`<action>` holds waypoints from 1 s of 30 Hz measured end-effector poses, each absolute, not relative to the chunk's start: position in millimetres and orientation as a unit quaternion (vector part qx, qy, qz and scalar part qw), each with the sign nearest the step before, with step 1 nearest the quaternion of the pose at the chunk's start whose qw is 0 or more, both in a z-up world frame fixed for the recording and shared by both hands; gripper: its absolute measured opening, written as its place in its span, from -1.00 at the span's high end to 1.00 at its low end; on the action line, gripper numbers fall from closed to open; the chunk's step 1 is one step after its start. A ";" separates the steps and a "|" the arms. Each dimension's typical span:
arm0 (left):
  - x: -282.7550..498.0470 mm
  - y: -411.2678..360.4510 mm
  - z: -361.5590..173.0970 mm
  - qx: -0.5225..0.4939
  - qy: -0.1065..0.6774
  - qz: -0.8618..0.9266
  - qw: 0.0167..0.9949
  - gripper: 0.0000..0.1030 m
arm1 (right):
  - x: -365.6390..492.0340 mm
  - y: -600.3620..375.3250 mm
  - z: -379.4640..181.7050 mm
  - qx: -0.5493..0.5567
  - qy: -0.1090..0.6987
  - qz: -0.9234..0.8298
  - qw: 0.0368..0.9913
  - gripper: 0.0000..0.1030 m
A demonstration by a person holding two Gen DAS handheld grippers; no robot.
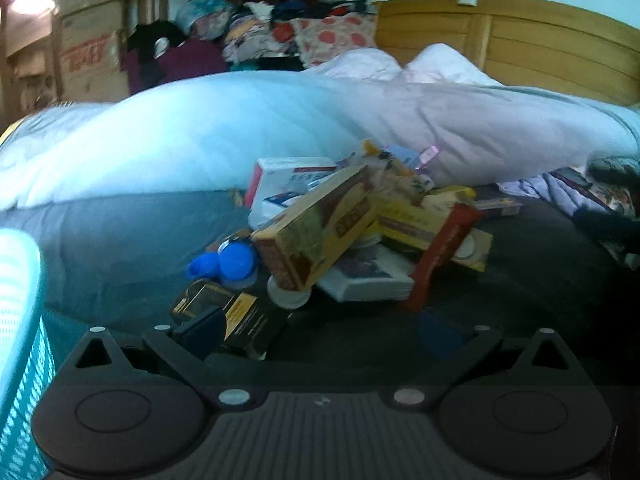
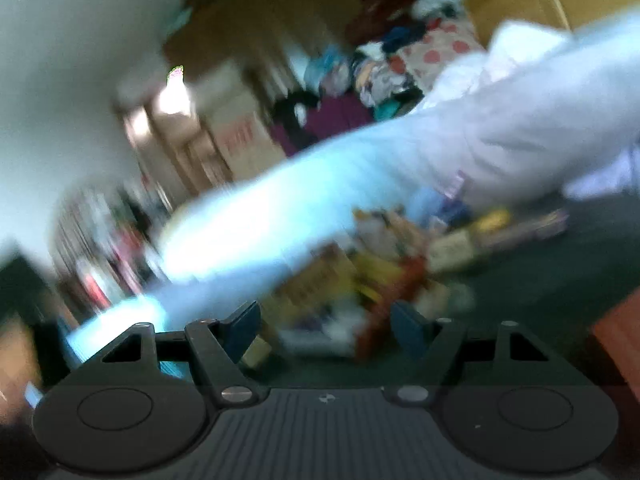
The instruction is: Organize objects
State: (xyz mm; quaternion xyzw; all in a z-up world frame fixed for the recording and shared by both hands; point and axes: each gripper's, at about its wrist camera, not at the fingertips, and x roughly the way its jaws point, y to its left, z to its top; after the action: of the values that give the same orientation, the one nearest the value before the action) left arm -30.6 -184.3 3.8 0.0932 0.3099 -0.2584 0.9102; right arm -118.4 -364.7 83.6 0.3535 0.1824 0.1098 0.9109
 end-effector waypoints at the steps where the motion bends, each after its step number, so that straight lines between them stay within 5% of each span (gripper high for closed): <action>1: -28.8 -182.9 3.6 0.087 0.313 -0.256 0.910 -0.99 | -113.6 -374.7 83.3 0.394 0.176 0.117 0.894 -0.43; 5: -28.1 -180.2 -0.2 0.081 0.318 -0.263 0.907 -0.99 | -100.4 -403.1 86.1 0.476 0.151 0.126 0.857 -0.59; 10: -42.3 -186.9 -8.2 0.097 0.332 -0.354 0.869 -0.75 | -105.7 -384.2 119.3 0.302 0.169 0.092 0.934 -0.73; 12: -44.5 -185.9 -4.9 0.118 0.294 -0.307 0.897 -0.87 | -101.4 -369.7 121.1 0.239 0.185 0.065 0.951 -0.76; 14: -30.6 -180.0 -7.9 0.143 0.284 -0.239 0.918 -0.99 | -82.4 -348.8 109.1 0.165 0.223 0.004 0.961 -1.00; 19: 7.5 -138.0 -30.4 0.098 0.332 -0.178 0.921 -0.91 | -24.7 -291.7 54.5 0.091 0.320 -0.026 0.943 -1.00; 30: 16.2 -118.1 -58.5 0.093 0.346 -0.159 0.920 -0.97 | 49.7 -272.9 -22.7 0.050 0.309 -0.074 0.947 -1.00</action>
State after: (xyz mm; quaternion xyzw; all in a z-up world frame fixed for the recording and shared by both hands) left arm 16.2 -118.1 -58.5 0.0930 0.3464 -0.1593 0.9198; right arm 49.7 -272.9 -22.7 0.0503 0.3091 -0.0737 0.9468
